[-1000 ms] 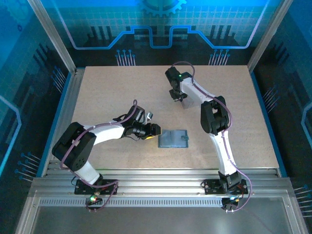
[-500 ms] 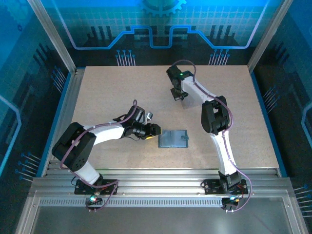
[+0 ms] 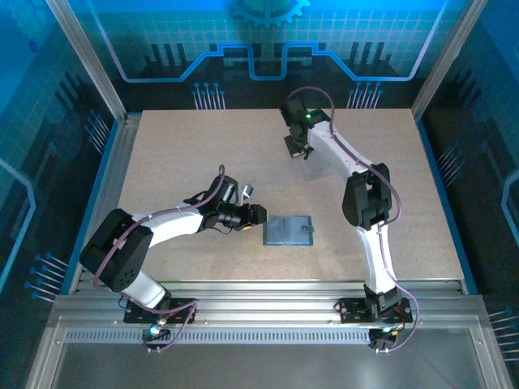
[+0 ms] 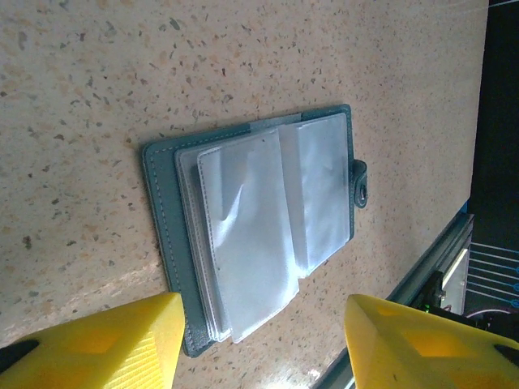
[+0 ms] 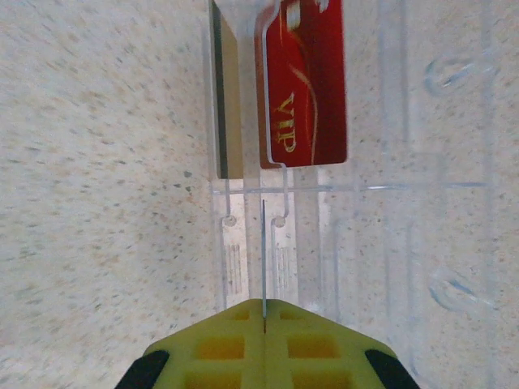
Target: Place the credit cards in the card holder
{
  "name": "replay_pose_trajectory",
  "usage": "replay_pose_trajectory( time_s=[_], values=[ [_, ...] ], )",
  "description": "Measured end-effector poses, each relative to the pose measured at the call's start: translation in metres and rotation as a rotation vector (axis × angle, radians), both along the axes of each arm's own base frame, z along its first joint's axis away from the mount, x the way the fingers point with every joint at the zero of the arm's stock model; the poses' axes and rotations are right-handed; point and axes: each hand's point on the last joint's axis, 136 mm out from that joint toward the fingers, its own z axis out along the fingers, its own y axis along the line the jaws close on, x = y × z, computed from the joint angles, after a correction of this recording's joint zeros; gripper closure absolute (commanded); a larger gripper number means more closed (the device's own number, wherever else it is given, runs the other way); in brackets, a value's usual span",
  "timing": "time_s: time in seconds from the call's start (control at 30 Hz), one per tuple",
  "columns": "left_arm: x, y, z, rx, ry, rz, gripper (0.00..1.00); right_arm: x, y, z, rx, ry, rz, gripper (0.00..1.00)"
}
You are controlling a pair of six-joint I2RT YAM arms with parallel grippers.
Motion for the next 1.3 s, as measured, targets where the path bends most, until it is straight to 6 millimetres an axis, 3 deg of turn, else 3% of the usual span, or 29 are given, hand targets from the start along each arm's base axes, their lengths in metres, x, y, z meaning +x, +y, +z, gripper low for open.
replay_pose_trajectory(
  time_s=[0.17,0.3,0.57,0.73,1.03,1.3],
  values=[
    [-0.001,0.0,-0.001,-0.006,0.0,-0.001,0.5,-0.036,0.016,0.049,0.084,-0.079,0.037,1.0],
    [-0.003,-0.001,-0.001,-0.015,0.001,-0.008,0.53,-0.077,0.022,0.058,0.178,-0.086,0.054,1.0],
    [-0.005,-0.002,0.0,-0.025,0.006,-0.017,0.63,-0.15,0.012,0.022,0.362,-0.017,0.016,1.0],
    [-0.005,-0.005,0.002,-0.042,0.008,-0.022,0.68,-0.183,0.015,0.008,0.512,-0.013,-0.006,1.0],
    [-0.011,-0.014,-0.004,-0.054,0.034,-0.048,0.72,-0.219,0.018,-0.054,0.656,0.064,-0.072,1.0],
    [-0.02,-0.027,0.004,-0.094,0.018,-0.103,0.71,-0.228,0.023,-0.074,0.754,0.069,-0.102,1.0]
  ],
)
